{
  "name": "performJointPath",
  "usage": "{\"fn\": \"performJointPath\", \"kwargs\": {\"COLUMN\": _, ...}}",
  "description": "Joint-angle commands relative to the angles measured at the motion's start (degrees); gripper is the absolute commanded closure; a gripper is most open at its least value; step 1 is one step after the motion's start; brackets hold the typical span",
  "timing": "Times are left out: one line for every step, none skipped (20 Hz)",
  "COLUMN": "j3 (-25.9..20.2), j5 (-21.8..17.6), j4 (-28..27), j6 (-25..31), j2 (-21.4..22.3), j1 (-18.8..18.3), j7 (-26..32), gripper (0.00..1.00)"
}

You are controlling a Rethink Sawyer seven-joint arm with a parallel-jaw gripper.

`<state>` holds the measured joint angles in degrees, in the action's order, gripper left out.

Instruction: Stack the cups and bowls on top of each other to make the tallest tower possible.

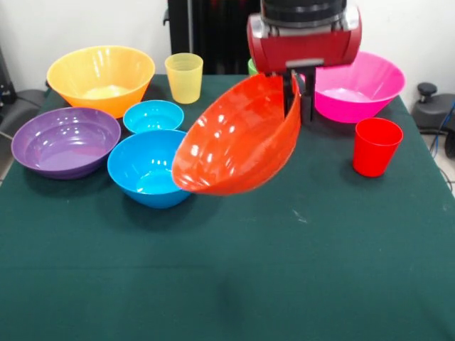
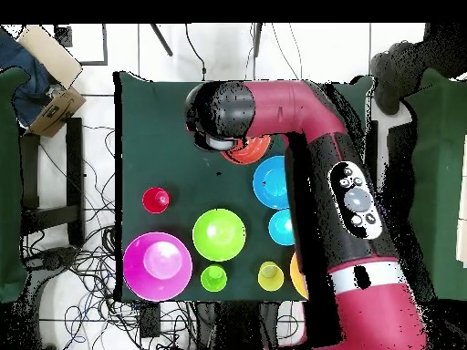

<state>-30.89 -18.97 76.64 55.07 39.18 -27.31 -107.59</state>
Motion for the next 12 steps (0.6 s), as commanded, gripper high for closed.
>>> {"fn": "performJointPath", "kwargs": {"j3": -5.03, "j5": -0.97, "j4": 3.83, "j6": 6.50, "j2": 2.92, "j1": -0.52, "j7": 16.64, "gripper": 1.00}}
{"fn": "performJointPath", "kwargs": {"j3": -4.45, "j5": -1.30, "j4": 3.47, "j6": 8.04, "j2": 2.42, "j1": 0.02, "j7": 15.47, "gripper": 1.00}}
{"fn": "performJointPath", "kwargs": {"j3": -2.28, "j5": -2.25, "j4": 1.27, "j6": 13.04, "j2": 0.14, "j1": 1.93, "j7": 12.70, "gripper": 1.00}}
{"fn": "performJointPath", "kwargs": {"j3": -0.84, "j5": -3.33, "j4": -0.50, "j6": 15.34, "j2": -1.83, "j1": 3.14, "j7": 10.91, "gripper": 1.00}}
{"fn": "performJointPath", "kwargs": {"j3": 0.60, "j5": -4.41, "j4": -2.27, "j6": 17.63, "j2": -3.79, "j1": 4.35, "j7": 9.12, "gripper": 1.00}}
{"fn": "performJointPath", "kwargs": {"j3": 1.90, "j5": -5.44, "j4": -4.95, "j6": 21.64, "j2": -6.45, "j1": 5.55, "j7": 8.03, "gripper": 1.00}}
{"fn": "performJointPath", "kwargs": {"j3": 2.28, "j5": -5.69, "j4": -6.04, "j6": 22.49, "j2": -7.54, "j1": 5.90, "j7": 7.53, "gripper": 1.00}}
{"fn": "performJointPath", "kwargs": {"j3": 2.52, "j5": -5.66, "j4": -6.63, "j6": 23.47, "j2": -7.93, "j1": 6.08, "j7": 7.11, "gripper": 1.00}}
{"fn": "performJointPath", "kwargs": {"j3": 2.76, "j5": -5.64, "j4": -7.22, "j6": 24.46, "j2": -8.31, "j1": 6.27, "j7": 6.69, "gripper": 1.00}}
{"fn": "performJointPath", "kwargs": {"j3": 2.55, "j5": -5.20, "j4": -5.83, "j6": 24.42, "j2": -6.84, "j1": 5.96, "j7": 6.94, "gripper": 1.00}}
{"fn": "performJointPath", "kwargs": {"j3": 2.47, "j5": -4.93, "j4": -5.43, "j6": 25.30, "j2": -6.06, "j1": 5.92, "j7": 7.00, "gripper": 1.00}}
{"fn": "performJointPath", "kwargs": {"j3": 2.55, "j5": -4.54, "j4": -3.45, "j6": 26.05, "j2": -4.22, "j1": 5.65, "j7": 7.09, "gripper": 1.00}}
